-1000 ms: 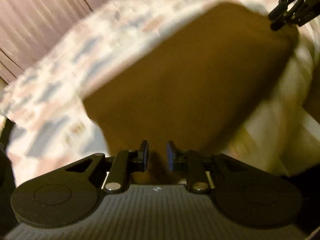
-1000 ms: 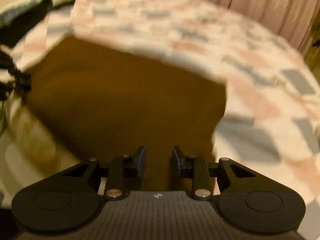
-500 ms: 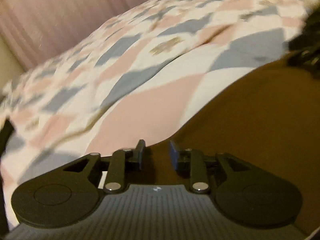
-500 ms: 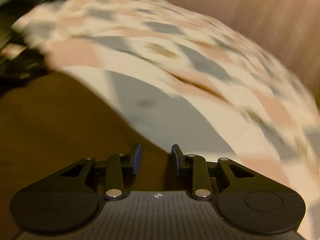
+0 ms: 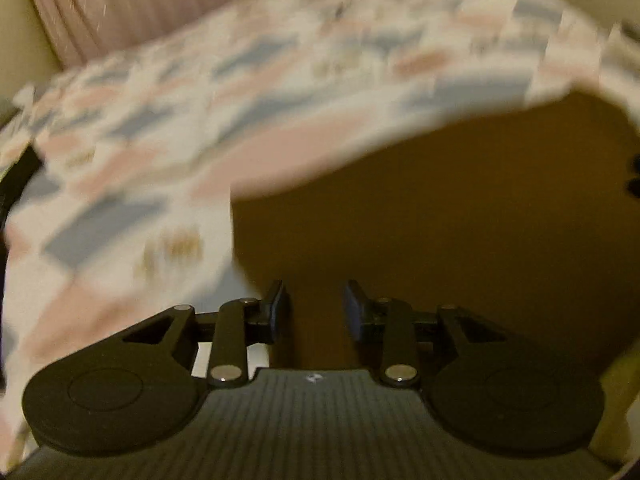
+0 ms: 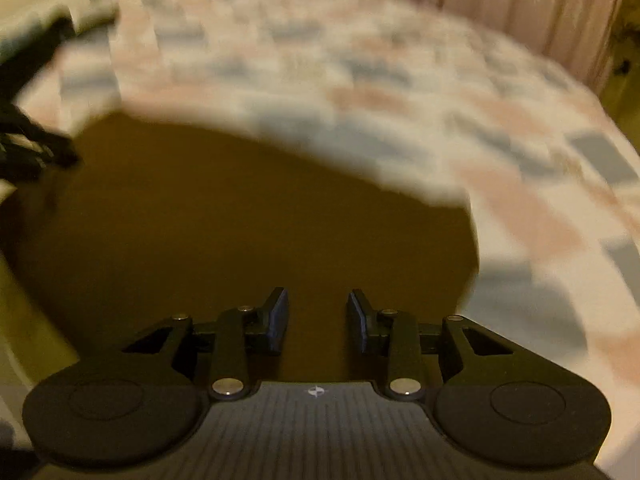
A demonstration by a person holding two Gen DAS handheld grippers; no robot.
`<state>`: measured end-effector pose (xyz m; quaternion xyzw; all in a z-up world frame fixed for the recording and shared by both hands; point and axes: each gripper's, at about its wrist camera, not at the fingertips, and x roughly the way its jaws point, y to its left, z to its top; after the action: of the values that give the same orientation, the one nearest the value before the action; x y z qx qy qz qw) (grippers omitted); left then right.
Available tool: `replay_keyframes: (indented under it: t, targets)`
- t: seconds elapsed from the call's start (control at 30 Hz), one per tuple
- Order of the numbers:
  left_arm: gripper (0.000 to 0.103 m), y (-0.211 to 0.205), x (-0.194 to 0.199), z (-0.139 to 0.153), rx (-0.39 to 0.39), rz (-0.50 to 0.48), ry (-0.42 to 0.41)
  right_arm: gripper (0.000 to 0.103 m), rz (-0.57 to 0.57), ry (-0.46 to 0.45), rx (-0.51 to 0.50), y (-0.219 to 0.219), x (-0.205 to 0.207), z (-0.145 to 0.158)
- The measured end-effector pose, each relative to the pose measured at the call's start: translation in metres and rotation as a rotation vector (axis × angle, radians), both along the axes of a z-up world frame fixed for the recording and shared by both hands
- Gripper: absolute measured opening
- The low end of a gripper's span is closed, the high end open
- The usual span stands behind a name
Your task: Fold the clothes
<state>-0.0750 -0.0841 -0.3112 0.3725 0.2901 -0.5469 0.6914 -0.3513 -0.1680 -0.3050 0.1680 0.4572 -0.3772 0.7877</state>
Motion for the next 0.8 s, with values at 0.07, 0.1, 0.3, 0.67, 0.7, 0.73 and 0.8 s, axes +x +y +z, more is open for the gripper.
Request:
replay_keyframes:
  t: [0.07,0.1,0.3,0.67,0.7,0.73,0.8]
  targets:
    - [0.030,0.014,0.006,0.005,0.034,0.064,0.023,0.034,-0.074,0.001,0.041,0.007,-0.013,0.007]
    - [0.030,0.020,0.009,0.012,0.038,0.096,0.037,0.034,-0.103,0.010,0.057,0.008,-0.017,0.014]
    - [0.031,0.025,0.000,0.029,0.036,0.121,0.124,0.036,-0.084,-0.049,0.072,0.011,-0.009,0.043]
    - [0.035,0.000,-0.026,0.075,0.224,0.432,0.099,0.053,0.006,-0.020,0.253,-0.043,-0.021,0.082]
    - [0.038,-0.004,-0.033,0.087,0.215,0.472,0.101,0.056,0.041,-0.042,0.240,-0.052,-0.023,0.092]
    - [0.039,-0.009,-0.040,0.099,0.204,0.509,0.102,0.058,0.081,-0.056,0.229,-0.062,-0.025,0.100]
    - [0.039,-0.019,-0.059,0.120,0.169,0.584,0.099,0.058,0.178,-0.076,0.218,-0.082,-0.029,0.109]
